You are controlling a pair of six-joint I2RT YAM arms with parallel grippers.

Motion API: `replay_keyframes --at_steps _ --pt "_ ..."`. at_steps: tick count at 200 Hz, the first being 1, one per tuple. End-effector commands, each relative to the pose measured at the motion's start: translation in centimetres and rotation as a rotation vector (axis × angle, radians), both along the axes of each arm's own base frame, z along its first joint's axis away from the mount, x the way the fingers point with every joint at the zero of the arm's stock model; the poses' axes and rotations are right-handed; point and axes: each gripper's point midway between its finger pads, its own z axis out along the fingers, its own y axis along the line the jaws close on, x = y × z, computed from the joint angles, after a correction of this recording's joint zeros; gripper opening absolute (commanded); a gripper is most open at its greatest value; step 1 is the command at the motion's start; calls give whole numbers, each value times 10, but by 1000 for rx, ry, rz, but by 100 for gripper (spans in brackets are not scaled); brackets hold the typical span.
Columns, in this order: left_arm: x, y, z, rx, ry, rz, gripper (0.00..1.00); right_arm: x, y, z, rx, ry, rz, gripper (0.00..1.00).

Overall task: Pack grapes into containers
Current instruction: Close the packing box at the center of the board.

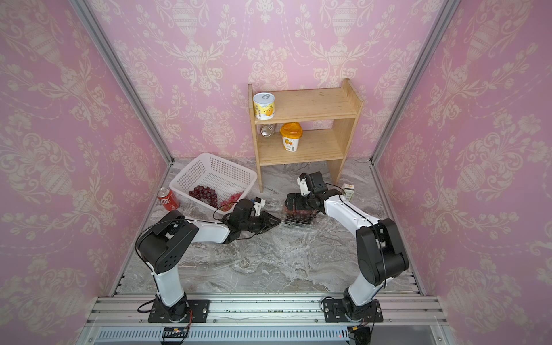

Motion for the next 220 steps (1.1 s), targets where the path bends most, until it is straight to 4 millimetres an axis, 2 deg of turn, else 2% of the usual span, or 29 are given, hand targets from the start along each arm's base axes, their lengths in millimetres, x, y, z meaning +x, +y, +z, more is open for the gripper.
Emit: replay_keyframes --at_steps 1,61,112,169,220 --pt "4 9 -18 42 31 32 21 2 -2 -7 -16 -3 1 98" --pt "7 10 -21 50 30 37 14 1 0 -9 -7 1 6 97" --pt "9 8 -21 37 30 37 15 0 1 -13 -2 9 4 97" --pt "12 4 -19 22 28 36 21 2 3 -17 5 19 0 97" --pt "9 2 -21 14 27 33 18 1 3 -22 16 19 -15 97"
